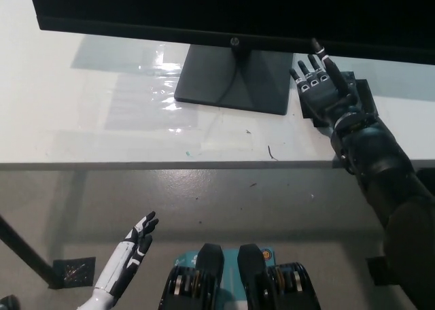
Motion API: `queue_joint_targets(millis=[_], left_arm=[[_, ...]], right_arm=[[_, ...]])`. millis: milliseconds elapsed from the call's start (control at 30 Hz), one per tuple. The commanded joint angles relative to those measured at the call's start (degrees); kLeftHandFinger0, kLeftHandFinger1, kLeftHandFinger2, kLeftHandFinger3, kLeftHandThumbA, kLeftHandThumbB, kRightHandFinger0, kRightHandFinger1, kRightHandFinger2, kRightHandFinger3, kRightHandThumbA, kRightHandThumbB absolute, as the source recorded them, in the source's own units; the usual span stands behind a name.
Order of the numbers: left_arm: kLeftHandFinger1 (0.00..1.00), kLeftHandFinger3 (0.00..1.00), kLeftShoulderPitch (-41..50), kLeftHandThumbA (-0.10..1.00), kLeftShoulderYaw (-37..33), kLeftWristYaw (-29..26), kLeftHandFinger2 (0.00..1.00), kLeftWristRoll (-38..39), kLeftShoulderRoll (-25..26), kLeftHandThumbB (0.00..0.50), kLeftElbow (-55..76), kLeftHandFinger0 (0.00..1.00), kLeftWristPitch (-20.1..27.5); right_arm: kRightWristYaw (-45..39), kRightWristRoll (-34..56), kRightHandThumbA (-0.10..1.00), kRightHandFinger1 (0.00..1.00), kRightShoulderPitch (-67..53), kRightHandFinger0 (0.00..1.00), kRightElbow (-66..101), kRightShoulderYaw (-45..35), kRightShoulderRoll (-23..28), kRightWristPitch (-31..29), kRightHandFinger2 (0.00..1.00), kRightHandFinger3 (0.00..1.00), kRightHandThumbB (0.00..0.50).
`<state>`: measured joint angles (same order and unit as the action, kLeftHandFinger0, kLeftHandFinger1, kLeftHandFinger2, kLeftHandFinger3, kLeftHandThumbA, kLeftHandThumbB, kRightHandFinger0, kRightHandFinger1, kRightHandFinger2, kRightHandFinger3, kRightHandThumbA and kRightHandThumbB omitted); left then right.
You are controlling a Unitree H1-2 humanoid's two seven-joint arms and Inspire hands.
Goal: The monitor is being placed at the center of the desk and the robot uses its right hand to grab on the right side of the monitor and tilt the angle of the montior sideways.
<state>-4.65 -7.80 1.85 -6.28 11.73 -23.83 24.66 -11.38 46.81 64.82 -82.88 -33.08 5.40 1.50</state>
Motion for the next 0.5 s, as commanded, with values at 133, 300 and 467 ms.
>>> queue_joint_targets(millis=[133, 300, 467], left_arm=[[1.0, 1.0, -0.3, 1.0, -0.1, -0.3, 1.0, 0.9, 0.5, 0.217, 1.5, 1.0, 2.3], [1.0, 1.0, -0.2, 1.0, -0.5, -0.6, 1.0, 0.5, 0.4, 0.214, 1.6, 1.0, 2.3], [1.0, 1.0, 0.4, 1.0, -1.1, -1.2, 1.0, -0.2, 0.4, 0.218, 2.3, 1.0, 2.3]], right_arm=[[2.7, -1.6, 1.0, 1.0, 7.7, 1.0, 0.4, -1.5, 3.0, -1.7, 1.0, 1.0, 0.366], [3.3, -2.4, 1.0, 1.0, 8.0, 1.0, 0.4, -1.6, 3.3, -1.9, 1.0, 1.0, 0.368], [4.8, -3.3, 1.0, 1.0, 7.8, 1.0, 0.3, -1.6, 3.7, -2.0, 1.0, 1.0, 0.327]])
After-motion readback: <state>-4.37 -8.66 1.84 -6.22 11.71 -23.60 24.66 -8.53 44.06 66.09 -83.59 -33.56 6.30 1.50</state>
